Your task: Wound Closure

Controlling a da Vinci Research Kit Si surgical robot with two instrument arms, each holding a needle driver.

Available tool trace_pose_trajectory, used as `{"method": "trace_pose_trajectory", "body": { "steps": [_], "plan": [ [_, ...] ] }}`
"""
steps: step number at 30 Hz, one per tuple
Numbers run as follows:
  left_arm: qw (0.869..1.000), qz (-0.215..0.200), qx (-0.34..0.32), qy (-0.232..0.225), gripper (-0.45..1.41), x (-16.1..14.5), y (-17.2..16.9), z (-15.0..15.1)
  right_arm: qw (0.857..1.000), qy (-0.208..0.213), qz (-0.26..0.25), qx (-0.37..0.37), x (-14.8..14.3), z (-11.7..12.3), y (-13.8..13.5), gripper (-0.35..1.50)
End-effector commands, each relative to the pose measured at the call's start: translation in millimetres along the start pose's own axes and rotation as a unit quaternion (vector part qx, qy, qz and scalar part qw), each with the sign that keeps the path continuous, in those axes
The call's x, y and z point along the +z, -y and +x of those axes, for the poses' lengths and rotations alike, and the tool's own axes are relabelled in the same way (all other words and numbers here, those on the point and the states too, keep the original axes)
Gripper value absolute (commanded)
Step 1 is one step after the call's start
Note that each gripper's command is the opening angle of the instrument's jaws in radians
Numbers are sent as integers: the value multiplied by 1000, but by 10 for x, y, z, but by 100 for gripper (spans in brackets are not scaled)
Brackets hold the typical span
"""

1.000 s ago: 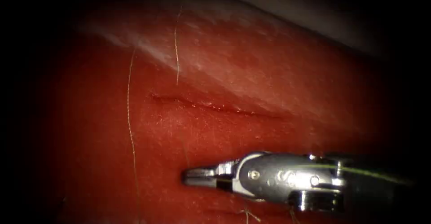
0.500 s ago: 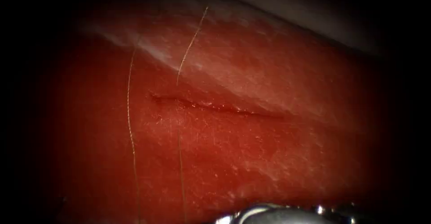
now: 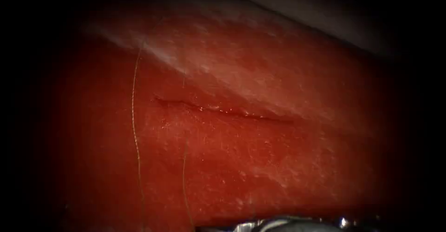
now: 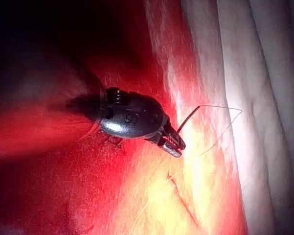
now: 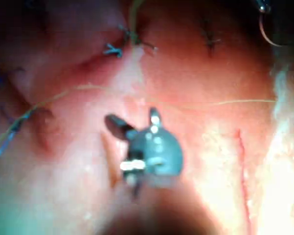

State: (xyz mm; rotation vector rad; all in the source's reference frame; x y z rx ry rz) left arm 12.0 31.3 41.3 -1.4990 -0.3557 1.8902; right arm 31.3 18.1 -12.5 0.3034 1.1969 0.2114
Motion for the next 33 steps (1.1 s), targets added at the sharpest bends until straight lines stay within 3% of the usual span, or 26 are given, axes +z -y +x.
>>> {"method": "trace_pose_trajectory", "body": {
  "steps": [1, 4, 9, 12, 17, 18, 21, 28, 33],
  "plan": [
    [1000, -1, -1, 0, -35, 6, -1, -7, 996, 21, -42, -74, 7, -7, -34, 133],
    [1000, -1, 0, 0, -35, 6, -1, -7, 983, 99, -113, -110, 4, -9, -81, 145],
    [1000, -1, 0, 0, -35, 6, -1, -7, 973, 130, -152, -111, 2, -15, -128, 143],
    [1000, -1, 0, 0, -35, 6, -1, -7, 988, 85, -130, -12, 10, -23, -148, 130],
    [1000, -1, 0, 0, -35, 6, -1, -7, 987, 51, -107, 110, 36, -30, -179, 121],
    [1000, -1, 0, 0, -35, 6, -1, -7, 982, 44, -110, 149, 46, -36, -188, 101],
    [1000, -1, 0, 0, -35, 6, -1, -7, 971, 30, -117, 208, 57, -49, -201, 91],
    [1000, -1, 0, 0, -35, 6, -1, -7, 940, -21, -126, 316, 72, -94, -220, 86],
    [1000, -1, 0, 0, -35, 6, -1, -7, 928, -74, -105, 350, 86, -107, -225, 86]
  ]
}}
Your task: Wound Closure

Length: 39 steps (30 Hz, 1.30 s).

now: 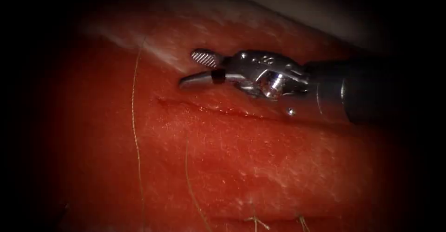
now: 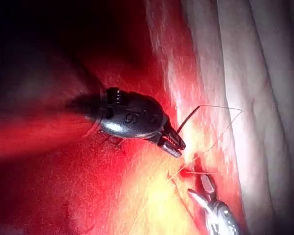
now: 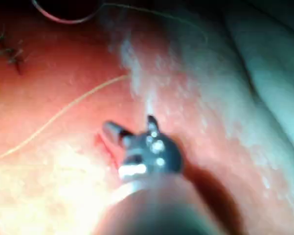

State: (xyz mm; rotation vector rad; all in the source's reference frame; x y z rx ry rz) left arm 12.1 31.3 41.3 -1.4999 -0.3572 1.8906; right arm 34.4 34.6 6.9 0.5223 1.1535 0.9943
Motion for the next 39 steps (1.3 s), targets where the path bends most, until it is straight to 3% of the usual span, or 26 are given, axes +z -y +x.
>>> {"method": "trace_pose_trajectory", "body": {
  "steps": [1, 3, 6, 7, 9, 14, 25, 39],
  "plan": [
    [1000, -1, -1, 0, -35, 6, -1, -7, 1000, -5, 7, 2, 13, 0, -1, 86],
    [1000, -1, -1, 0, -35, 6, -1, -7, 1000, -13, 16, 9, 17, 0, -2, 84],
    [1000, -1, -1, 0, -35, 6, -1, -7, 999, -28, 20, 14, 25, 2, -4, 61],
    [1000, -1, -1, 0, -35, 6, -1, -7, 999, -28, 19, 14, 27, 3, -5, 42],
    [1000, -1, -1, 0, -35, 6, -1, -7, 999, -30, 22, 13, 31, 5, -8, -35],
    [1000, -1, -1, 0, -35, 6, -1, -7, 999, -39, -2, -4, 30, 9, -9, -35],
    [1000, 0, 0, 0, -35, 7, -1, -9, 996, -75, -17, -38, -3, 56, 16, -35],
    [1000, -2, -1, 11, -35, 11, 1, -18, 994, -96, -16, -40, -15, 69, 20, -35]
  ]
}}
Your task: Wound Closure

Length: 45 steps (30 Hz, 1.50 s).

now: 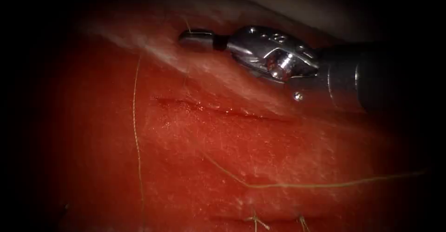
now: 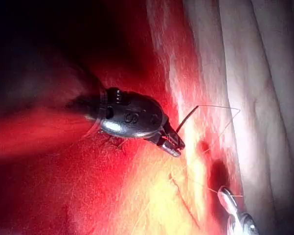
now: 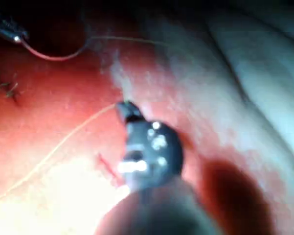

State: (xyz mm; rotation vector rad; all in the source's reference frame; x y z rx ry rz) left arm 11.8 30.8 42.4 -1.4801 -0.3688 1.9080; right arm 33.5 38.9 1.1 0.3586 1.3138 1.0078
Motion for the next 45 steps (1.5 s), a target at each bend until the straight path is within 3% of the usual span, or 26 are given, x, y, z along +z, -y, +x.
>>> {"method": "trace_pose_trajectory", "body": {
  "steps": [1, 24, 25, 26, 27, 29, 35, 36, 39, 40, 45],
  "plan": [
    [1000, -1, 0, 0, -35, 6, -1, -7, 1000, -2, 1, 0, 9, 2, 0, -35],
    [1000, -2, -2, 4, -35, 9, -2, -9, 1000, -13, -2, -7, 12, 10, 0, -35],
    [1000, -2, 0, 7, -35, 10, -2, -11, 999, -24, -15, -21, 13, 11, -2, 56],
    [1000, -1, 1, 10, -35, 11, -2, -13, 999, -30, -29, -23, 13, 11, -3, 95],
    [1000, 0, 2, 14, -35, 12, -1, -16, 998, -35, -40, -25, 13, 12, -4, 121],
    [1000, 2, 3, 23, -35, 14, 3, -24, 997, -38, -57, -24, 10, 13, -6, 133],
    [998, 12, -5, 62, -35, 22, 21, -61, 996, -39, -72, -24, -16, 21, -13, 142],
    [998, 18, -15, 65, -15, 25, 24, -63, 996, -40, -76, -26, -22, 23, -14, 143],
    [997, 26, -33, 64, 20, 31, 25, -63, 995, -43, -80, -29, -31, 25, -17, 143],
    [996, 29, -45, 64, 45, 35, 24, -62, 995, -43, -82, -29, -35, 26, -19, 143],
    [996, 22, -51, 66, 73, 45, 13, -56, 995, -42, -81, -32, -38, 26, -21, 143]
  ]
}}
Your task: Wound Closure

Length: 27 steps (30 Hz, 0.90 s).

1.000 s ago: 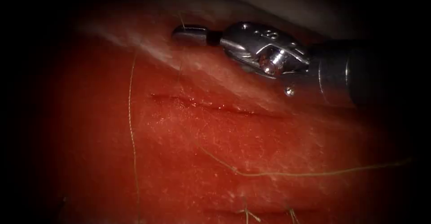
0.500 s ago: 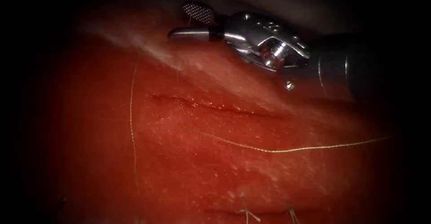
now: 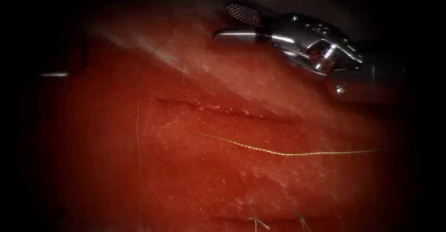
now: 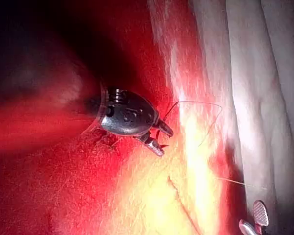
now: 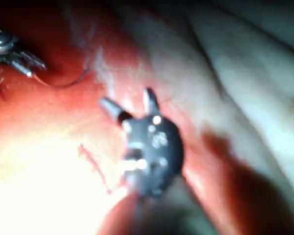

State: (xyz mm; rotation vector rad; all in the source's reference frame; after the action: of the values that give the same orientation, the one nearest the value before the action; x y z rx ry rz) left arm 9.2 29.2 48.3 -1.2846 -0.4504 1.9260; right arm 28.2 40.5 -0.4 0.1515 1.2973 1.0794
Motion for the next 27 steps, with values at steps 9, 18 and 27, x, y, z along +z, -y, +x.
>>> {"method": "trace_pose_trajectory", "body": {
  "steps": [9, 18, 27],
  "plan": [
    [1000, -6, -10, 21, 78, -20, -10, 24, 1000, 1, 10, -4, -11, -1, -3, 142],
    [964, 13, 113, 240, 78, -47, -77, 61, 1000, 0, 11, -10, -9, -2, 1, 142],
    [968, -2, 137, 212, 78, -37, -105, 108, 998, 31, 40, -34, -14, 13, 26, 131]
  ]
}}
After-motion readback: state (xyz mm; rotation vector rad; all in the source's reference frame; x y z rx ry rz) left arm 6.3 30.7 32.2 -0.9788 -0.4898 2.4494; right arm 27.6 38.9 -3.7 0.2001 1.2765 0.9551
